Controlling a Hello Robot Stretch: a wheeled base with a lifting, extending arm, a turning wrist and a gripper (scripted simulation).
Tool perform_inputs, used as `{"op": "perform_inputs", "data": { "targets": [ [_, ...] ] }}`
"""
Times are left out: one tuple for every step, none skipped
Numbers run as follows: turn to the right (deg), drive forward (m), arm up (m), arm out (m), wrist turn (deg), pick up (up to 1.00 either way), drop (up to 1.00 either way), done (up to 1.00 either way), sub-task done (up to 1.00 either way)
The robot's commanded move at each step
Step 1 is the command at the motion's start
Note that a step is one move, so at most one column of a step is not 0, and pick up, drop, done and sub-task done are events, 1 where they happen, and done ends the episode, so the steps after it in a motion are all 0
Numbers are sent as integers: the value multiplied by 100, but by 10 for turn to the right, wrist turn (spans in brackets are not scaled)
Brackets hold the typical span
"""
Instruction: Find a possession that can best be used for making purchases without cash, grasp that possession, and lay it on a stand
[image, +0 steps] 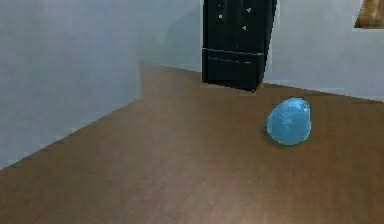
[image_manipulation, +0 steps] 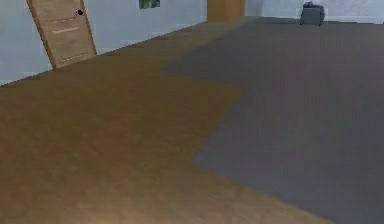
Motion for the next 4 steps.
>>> {"op": "perform_inputs", "data": {
  "targets": [
    [0, 100, 0, 0, 0, 0, 0, 0, 0],
    [0, 100, 0, 0, 0, 0, 0, 0, 0],
    [0, 100, 0, 0, 0, 0, 0, 0, 0],
    [-30, 0, 0, 0, 0, 0, 0, 0, 0]
  ]
}}
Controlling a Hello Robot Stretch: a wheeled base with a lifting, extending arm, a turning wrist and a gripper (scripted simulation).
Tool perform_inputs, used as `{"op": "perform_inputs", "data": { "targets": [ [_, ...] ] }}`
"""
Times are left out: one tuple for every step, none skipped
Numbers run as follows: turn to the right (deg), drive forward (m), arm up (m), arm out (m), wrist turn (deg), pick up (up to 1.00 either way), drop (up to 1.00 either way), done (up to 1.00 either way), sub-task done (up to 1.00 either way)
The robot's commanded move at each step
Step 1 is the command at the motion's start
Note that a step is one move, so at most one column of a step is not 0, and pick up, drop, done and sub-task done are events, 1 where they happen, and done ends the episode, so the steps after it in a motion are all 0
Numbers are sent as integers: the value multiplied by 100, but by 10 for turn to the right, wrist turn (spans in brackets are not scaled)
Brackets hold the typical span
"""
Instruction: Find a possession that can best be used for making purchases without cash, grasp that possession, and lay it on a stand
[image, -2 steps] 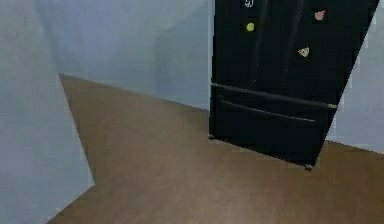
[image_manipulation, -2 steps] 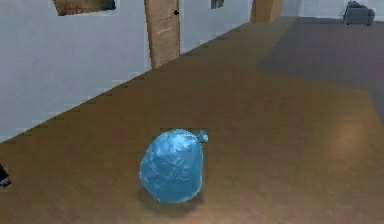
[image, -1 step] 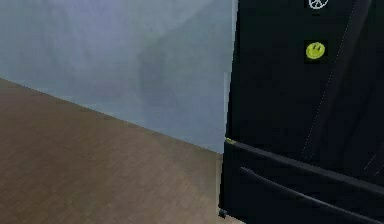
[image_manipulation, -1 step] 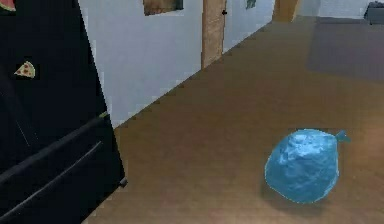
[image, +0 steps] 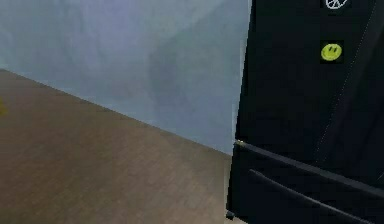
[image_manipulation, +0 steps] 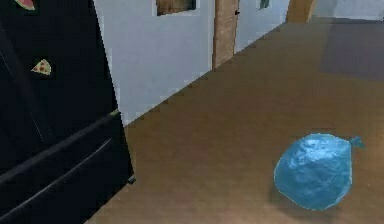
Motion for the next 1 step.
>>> {"op": "perform_inputs", "data": {
  "targets": [
    [0, 10, 0, 0, 0, 0, 0, 0, 0]
  ]
}}
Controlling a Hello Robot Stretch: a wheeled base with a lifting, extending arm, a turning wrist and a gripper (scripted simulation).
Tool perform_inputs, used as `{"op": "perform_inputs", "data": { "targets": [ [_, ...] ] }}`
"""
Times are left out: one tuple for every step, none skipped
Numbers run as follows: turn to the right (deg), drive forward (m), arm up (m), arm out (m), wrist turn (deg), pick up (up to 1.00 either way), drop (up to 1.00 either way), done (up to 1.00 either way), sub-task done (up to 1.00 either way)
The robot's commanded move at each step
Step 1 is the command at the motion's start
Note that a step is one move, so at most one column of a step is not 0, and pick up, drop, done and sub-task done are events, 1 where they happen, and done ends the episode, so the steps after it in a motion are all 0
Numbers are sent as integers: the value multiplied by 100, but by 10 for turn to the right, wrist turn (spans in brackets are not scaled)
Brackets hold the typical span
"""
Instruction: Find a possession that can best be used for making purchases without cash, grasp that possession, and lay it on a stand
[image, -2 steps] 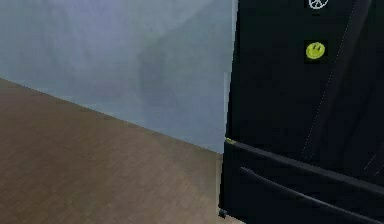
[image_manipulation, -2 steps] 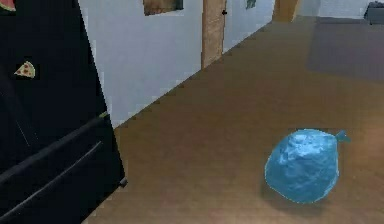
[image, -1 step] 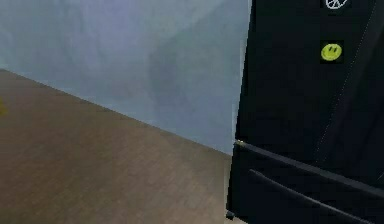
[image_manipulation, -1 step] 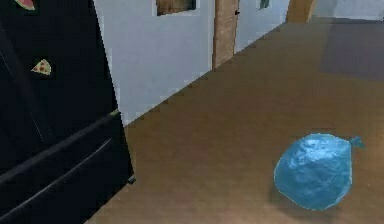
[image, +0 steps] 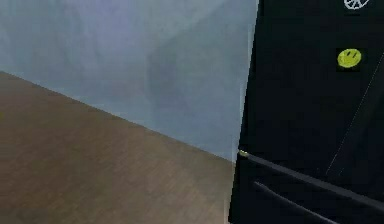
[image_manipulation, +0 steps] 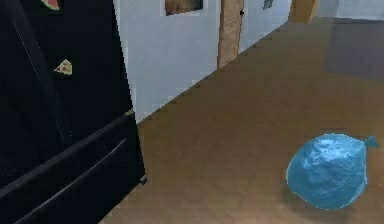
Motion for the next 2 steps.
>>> {"op": "perform_inputs", "data": {
  "targets": [
    [-120, 0, 0, 0, 0, 0, 0, 0, 0],
    [0, 65, 0, 0, 0, 0, 0, 0, 0]
  ]
}}
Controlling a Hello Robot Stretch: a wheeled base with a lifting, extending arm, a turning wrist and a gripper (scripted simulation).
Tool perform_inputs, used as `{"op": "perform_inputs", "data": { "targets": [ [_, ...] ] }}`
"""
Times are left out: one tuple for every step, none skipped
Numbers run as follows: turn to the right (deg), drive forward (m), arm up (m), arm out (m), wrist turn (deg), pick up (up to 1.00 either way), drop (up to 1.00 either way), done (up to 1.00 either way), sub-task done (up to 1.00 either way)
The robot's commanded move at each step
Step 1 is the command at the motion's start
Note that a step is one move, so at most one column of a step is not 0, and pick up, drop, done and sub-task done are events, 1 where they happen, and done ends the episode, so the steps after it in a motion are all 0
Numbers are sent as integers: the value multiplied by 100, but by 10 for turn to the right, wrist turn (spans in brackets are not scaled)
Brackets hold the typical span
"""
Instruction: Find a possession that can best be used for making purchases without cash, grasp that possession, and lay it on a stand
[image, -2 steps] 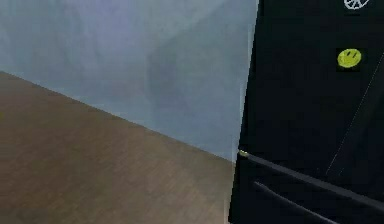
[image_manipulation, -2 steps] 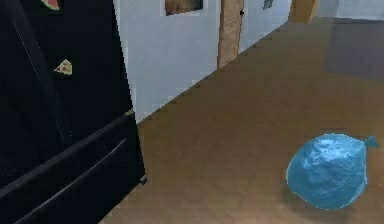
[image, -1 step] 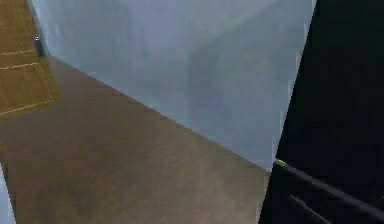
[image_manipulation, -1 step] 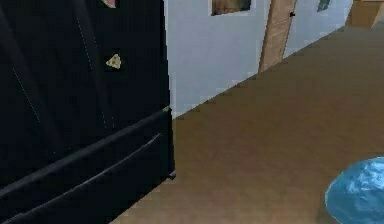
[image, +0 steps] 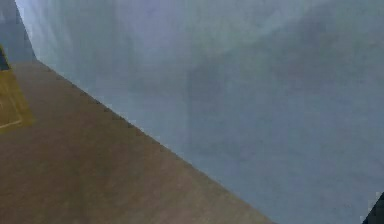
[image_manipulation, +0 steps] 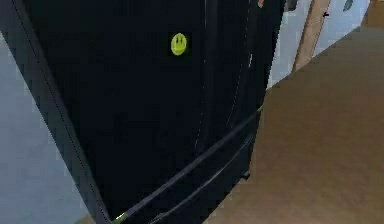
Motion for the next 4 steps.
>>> {"op": "perform_inputs", "data": {
  "targets": [
    [-450, 0, 0, 0, 0, 0, 0, 0, 0],
    [0, 30, 0, 0, 0, 0, 0, 0, 0],
    [-30, 0, 0, 0, 0, 0, 0, 0, 0],
    [0, 100, 0, 0, 0, 0, 0, 0, 0]
  ]
}}
